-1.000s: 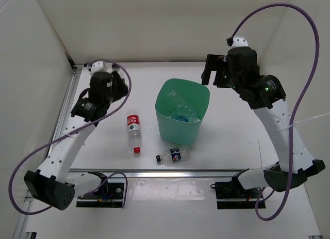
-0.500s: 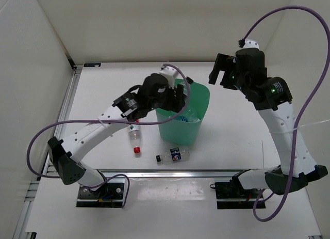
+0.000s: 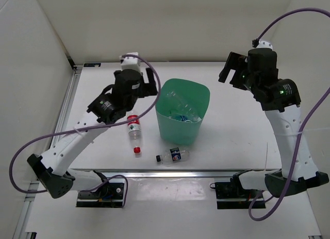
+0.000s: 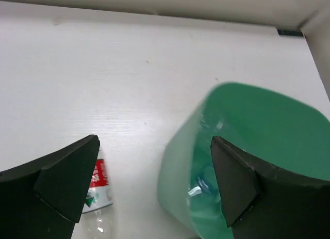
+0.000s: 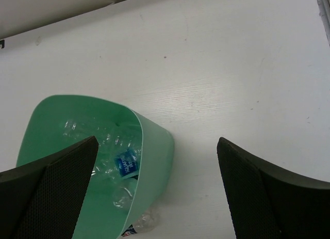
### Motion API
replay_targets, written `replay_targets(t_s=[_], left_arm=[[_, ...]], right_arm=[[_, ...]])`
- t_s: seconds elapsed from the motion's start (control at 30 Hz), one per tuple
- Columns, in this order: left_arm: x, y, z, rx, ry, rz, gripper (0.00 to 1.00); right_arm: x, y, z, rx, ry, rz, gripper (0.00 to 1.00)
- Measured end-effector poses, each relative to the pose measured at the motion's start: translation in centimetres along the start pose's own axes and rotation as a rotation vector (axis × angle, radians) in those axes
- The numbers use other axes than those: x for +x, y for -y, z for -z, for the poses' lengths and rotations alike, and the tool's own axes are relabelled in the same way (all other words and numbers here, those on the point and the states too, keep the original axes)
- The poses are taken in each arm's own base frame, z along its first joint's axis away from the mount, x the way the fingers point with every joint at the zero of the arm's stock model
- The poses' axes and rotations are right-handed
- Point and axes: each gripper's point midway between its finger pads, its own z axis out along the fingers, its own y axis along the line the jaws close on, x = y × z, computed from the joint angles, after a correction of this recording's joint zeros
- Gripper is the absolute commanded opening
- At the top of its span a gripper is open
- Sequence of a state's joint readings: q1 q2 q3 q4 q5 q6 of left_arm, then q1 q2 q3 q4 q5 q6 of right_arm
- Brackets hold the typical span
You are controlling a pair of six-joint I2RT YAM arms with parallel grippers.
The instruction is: Put the plastic bottles in the bin
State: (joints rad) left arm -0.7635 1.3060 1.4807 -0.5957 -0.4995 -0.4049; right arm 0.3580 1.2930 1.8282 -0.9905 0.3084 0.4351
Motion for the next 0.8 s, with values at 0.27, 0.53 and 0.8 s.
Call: replay_targets(t_s=[0.27,0.53,0.8], left_arm=[[8.7,-10.9,-6.3,-0.297,-0.203,0.178,1.00],[18.0,-13.1,-8.0,-0.369,-0.418,0.213,1.00],[25.5,-15.1,-6.4,-0.437,-0.549,0.236,1.00]], right_arm=[[0.7,0.7,-1.3,-0.013,-0.051,-0.025,1.00],[0.9,-0.1,-1.7,-0.067,-0.072,-0.030,1.00],[1.5,-0.6,-1.8,-0.104,-0.098,-0.019,1.00]])
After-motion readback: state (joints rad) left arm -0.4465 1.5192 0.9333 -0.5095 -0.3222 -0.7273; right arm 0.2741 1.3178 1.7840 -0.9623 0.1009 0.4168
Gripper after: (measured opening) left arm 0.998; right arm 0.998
